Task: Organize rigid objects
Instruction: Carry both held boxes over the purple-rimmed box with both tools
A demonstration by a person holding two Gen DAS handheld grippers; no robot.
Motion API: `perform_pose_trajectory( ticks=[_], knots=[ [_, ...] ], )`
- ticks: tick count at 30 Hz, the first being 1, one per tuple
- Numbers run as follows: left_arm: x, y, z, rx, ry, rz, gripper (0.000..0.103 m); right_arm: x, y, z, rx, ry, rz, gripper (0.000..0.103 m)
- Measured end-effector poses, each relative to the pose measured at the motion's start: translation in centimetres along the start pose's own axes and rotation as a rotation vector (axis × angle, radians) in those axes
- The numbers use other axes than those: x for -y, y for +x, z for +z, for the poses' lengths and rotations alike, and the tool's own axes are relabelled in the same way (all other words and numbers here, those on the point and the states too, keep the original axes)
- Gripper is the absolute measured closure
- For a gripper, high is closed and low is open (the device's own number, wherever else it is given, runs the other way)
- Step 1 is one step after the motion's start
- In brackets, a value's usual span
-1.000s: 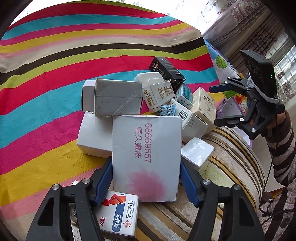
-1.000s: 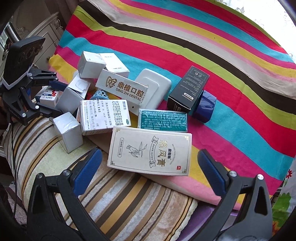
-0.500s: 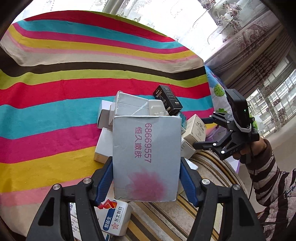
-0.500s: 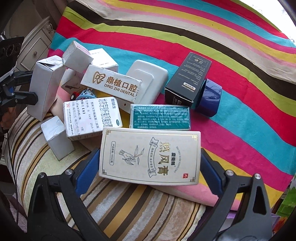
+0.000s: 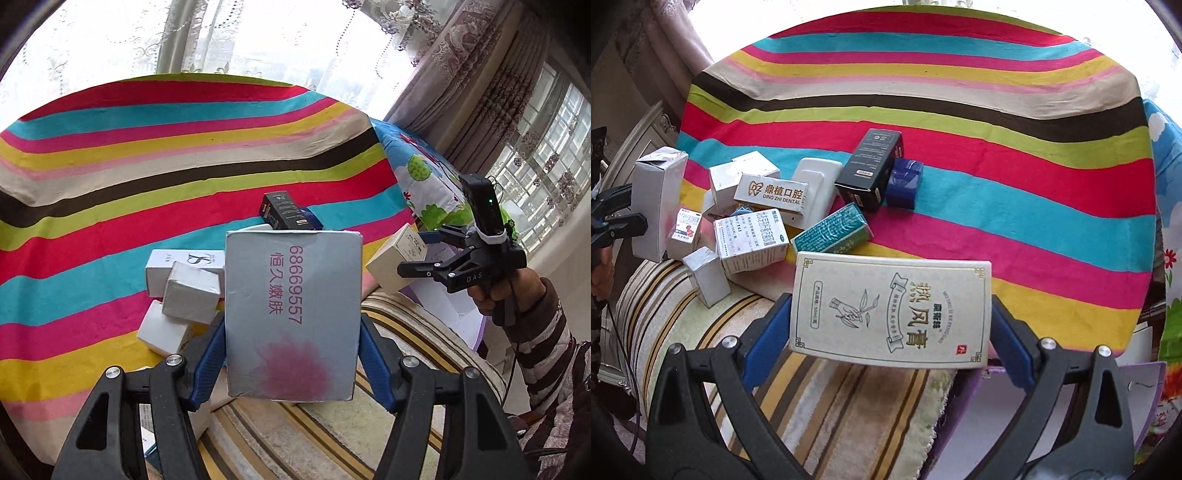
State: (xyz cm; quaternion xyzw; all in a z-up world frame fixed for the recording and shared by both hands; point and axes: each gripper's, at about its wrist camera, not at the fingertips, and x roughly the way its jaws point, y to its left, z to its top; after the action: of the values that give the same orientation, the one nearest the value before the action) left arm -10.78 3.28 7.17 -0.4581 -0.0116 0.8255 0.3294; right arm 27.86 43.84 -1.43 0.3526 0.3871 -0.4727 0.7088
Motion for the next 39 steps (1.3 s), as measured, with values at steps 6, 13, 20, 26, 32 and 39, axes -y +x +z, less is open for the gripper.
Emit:
perform_pose_trajectory(
  ticks=[6, 13, 20, 26, 32, 39],
  knots=[
    [6.9, 2.7, 0.8, -0.031, 0.132, -0.047, 0.036, 3.8, -3.0, -3.9, 0.024, 0.099, -0.053, 0.004],
    [15.0, 7.3, 1.8, -0.106, 0.279, -0.104, 0.036, 9.0, -5.6, -9.1, 0.034, 0.229, -0.121, 0.004],
    [22.9, 13.9, 2.2, -0.248, 0.465, -0.121, 0.036, 14.2, -5.8, -13.7, 0.001, 0.326, -0.206, 0.004],
    [27.3, 21.1, 1.7, -0.418, 0.590, -0.092, 0.036, 19.7, -4.5, -16.5, -0.064, 0.416, -0.252, 0.004],
    [30.1, 27.1, 0.8, -0.582, 0.721, -0.030, 0.037, 23.0, -2.0, -17.9, -0.150, 0.403, -0.266, 0.004],
    [31.7, 32.0, -0.3, -0.701, 0.784, 0.000, 0.037, 24.9, 1.1, -18.1, -0.288, 0.322, -0.199, 0.003]
  ],
)
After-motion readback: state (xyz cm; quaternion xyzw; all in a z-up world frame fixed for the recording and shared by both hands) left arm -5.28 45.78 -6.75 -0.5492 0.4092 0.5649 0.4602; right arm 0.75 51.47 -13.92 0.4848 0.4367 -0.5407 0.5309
